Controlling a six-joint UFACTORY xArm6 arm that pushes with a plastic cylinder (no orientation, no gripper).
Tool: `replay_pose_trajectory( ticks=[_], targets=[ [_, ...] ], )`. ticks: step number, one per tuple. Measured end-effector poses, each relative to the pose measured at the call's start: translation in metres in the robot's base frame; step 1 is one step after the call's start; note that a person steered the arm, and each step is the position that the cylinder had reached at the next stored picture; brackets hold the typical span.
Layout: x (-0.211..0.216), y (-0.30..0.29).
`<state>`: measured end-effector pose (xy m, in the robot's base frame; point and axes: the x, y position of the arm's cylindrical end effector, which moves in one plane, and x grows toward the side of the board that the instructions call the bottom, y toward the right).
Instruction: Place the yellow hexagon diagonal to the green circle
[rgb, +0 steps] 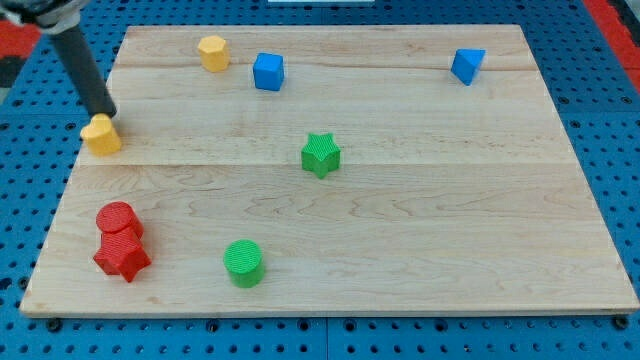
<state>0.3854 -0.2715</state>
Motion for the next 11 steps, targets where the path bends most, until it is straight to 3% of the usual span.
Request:
replay_pose_trajectory(
  ticks=[2,3,4,5,7,8,9,10,11],
  targets=[
    [0.082,0.035],
    [0.083,0.067],
    [0.033,0.083],
    [-0.056,0.097],
    [-0.161,0.052],
    [-0.186,0.112],
    [-0.145,0.133],
    [-0.12,0.115],
    [-0.119,0.115]
  ],
)
